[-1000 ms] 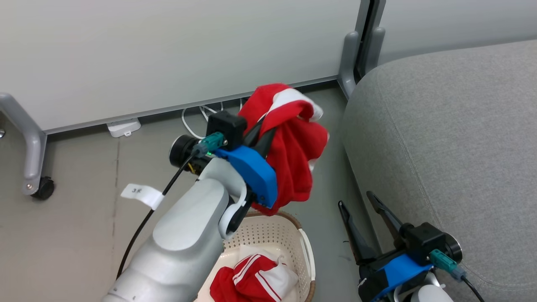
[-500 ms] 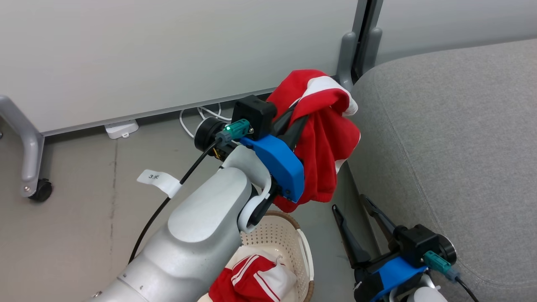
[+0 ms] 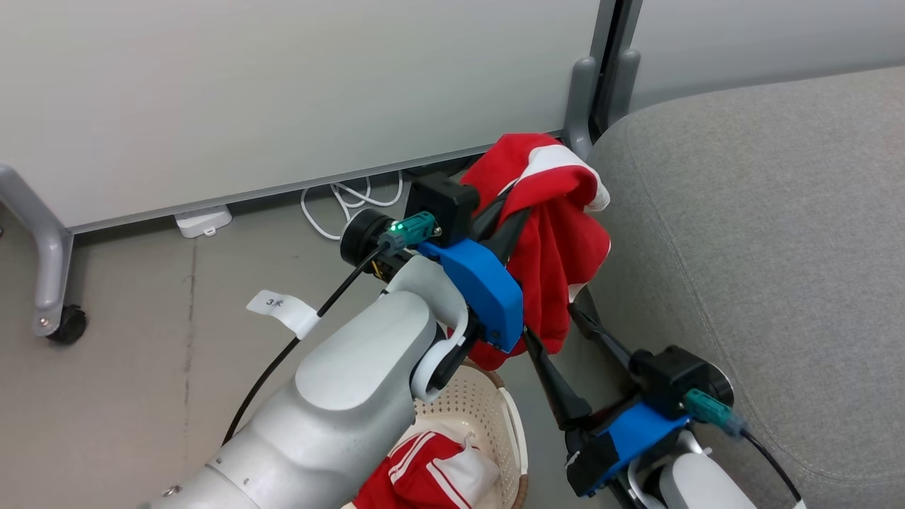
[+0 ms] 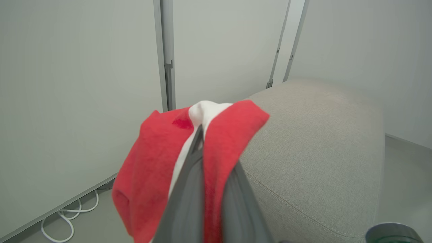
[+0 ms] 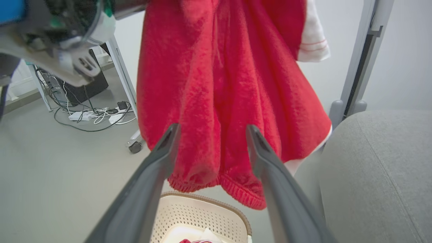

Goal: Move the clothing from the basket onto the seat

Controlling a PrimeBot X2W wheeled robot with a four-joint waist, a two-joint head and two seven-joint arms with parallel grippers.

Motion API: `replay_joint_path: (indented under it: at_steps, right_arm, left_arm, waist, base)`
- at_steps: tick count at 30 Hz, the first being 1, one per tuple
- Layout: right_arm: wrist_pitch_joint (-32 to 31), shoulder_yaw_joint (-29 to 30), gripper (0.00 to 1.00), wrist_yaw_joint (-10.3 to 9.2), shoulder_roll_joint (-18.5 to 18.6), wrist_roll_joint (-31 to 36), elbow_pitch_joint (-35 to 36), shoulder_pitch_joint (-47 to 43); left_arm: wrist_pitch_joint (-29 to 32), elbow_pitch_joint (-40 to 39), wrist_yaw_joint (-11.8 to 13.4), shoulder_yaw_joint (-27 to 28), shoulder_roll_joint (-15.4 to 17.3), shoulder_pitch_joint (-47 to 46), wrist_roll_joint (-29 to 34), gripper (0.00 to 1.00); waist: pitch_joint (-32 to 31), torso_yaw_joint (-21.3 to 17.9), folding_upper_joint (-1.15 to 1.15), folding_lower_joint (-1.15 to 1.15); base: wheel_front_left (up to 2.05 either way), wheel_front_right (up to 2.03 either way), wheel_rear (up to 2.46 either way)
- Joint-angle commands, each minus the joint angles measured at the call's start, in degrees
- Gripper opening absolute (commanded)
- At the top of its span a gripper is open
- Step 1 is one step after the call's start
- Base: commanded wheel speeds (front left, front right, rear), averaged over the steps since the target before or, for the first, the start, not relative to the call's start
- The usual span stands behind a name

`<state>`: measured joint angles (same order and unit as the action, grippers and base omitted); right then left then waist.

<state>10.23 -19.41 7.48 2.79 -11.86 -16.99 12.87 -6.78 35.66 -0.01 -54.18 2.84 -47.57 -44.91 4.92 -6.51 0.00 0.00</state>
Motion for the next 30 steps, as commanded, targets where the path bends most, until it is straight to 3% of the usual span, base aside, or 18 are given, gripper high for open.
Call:
replay_joint_path:
  at_steps: [1,19,20,21,22,30]
  right_arm:
    - [-0.7,-0.6,1.00,0.03,0.2,-0.5,-0.4,1.3]
    - [-10.2,-9.2,1.00,0.03,0.2,-5.5,-11.3,14.2]
    - [-10.5,-9.4,0.84,0.03,0.2,-5.9,-12.0,14.5]
    - [-10.3,-9.5,0.26,0.03,0.2,-6.0,-12.6,14.9]
    - [-10.3,-9.7,0.00,0.03,0.2,-5.8,-13.2,15.3]
    - [-8.9,-10.2,0.00,0.03,0.2,-6.6,-16.0,15.8]
  left_arm:
    - [-0.5,0.2,0.2,-0.3,0.1,-1.1,-0.4,0.00]
    - [-2.1,1.2,1.0,-5.7,0.1,-2.0,-5.1,0.00]
    - [-2.1,1.2,1.0,-6.0,0.1,-2.1,-5.3,0.00]
    - [-2.2,1.3,1.1,-6.3,0.1,-2.1,-5.5,0.00]
    - [-2.3,1.3,1.1,-6.6,0.1,-2.1,-5.8,0.00]
    - [-2.7,2.0,1.5,-8.1,0.1,-2.5,-7.4,0.00]
  waist:
    - [0.0,0.0,0.00,0.00]
    - [-0.9,0.5,0.00,0.00]
    - [-1.0,0.5,0.00,0.00]
    - [-1.2,0.6,0.00,0.00]
    - [-1.3,0.6,0.00,0.00]
    - [-2.2,0.5,0.00,0.00]
  base:
    - [0.00,0.00,0.00]
    - [0.00,0.00,0.00]
    - [0.00,0.00,0.00]
    - [0.00,0.00,0.00]
    - [0.00,0.00,0.00]
    - [0.00,0.00,0.00]
